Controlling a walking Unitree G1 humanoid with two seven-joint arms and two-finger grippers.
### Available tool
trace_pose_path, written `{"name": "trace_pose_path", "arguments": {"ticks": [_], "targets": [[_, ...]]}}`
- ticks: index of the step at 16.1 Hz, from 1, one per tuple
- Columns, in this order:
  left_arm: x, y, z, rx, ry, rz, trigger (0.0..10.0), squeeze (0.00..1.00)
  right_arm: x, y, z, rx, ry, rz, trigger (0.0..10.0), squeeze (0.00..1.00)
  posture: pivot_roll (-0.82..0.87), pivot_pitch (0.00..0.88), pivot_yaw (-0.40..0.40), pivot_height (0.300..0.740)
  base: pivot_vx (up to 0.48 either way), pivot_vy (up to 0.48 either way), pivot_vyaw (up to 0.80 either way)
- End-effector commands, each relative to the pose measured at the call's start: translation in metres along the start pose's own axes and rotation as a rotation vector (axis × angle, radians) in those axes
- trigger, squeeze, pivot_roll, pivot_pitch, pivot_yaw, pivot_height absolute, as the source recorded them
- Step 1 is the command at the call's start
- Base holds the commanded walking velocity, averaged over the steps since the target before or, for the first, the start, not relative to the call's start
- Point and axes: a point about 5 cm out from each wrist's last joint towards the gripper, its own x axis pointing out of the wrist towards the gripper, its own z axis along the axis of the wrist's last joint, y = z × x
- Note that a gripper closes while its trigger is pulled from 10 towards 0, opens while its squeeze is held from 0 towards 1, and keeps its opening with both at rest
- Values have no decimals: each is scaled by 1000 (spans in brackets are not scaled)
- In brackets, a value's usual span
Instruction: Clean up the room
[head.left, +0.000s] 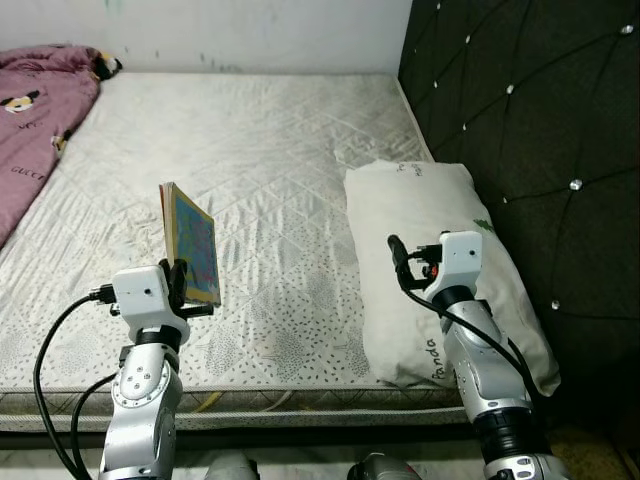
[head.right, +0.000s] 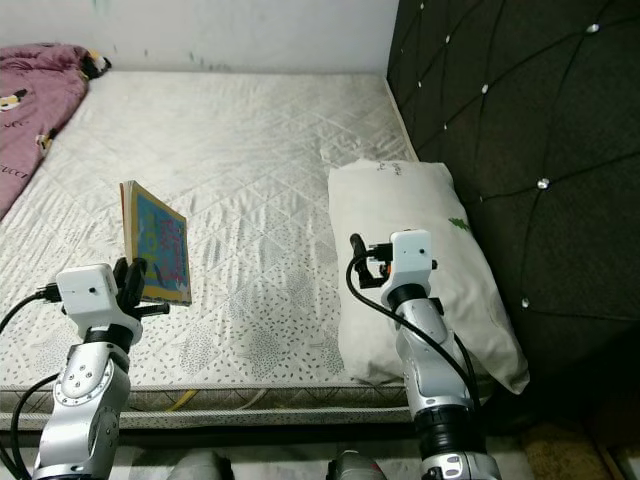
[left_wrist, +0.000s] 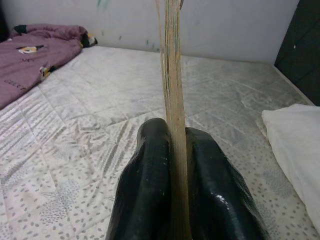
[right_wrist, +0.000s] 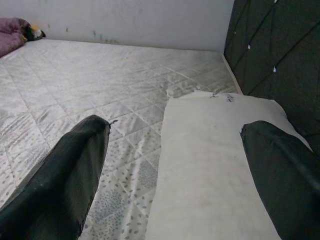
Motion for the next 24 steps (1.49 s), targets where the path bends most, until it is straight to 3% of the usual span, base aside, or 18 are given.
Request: {"name": "trace_pose_path", "arguments": {"ticks": [1,4,16,24], "targets": [[1,-2,7,7,-42,-4,10000,0,1,3,3,2,-8,15,10000,0,-3,0,-4,663,0,0,0],[2,-2,7,5,-41,-2,10000,0,1,3,4,3,-10,16,10000,0,-4,0,-4,639,0,0,0],[4,-5,8,-38,-47,-24,10000,0,1,4,4,-5,-5,24,10000,0,-3,0,-6,639,0,0,0],[4,-7,7,-39,-46,-39,10000,0,1,4,3,-6,-7,22,10000,0,-3,0,-6,639,265,0,0]]}}
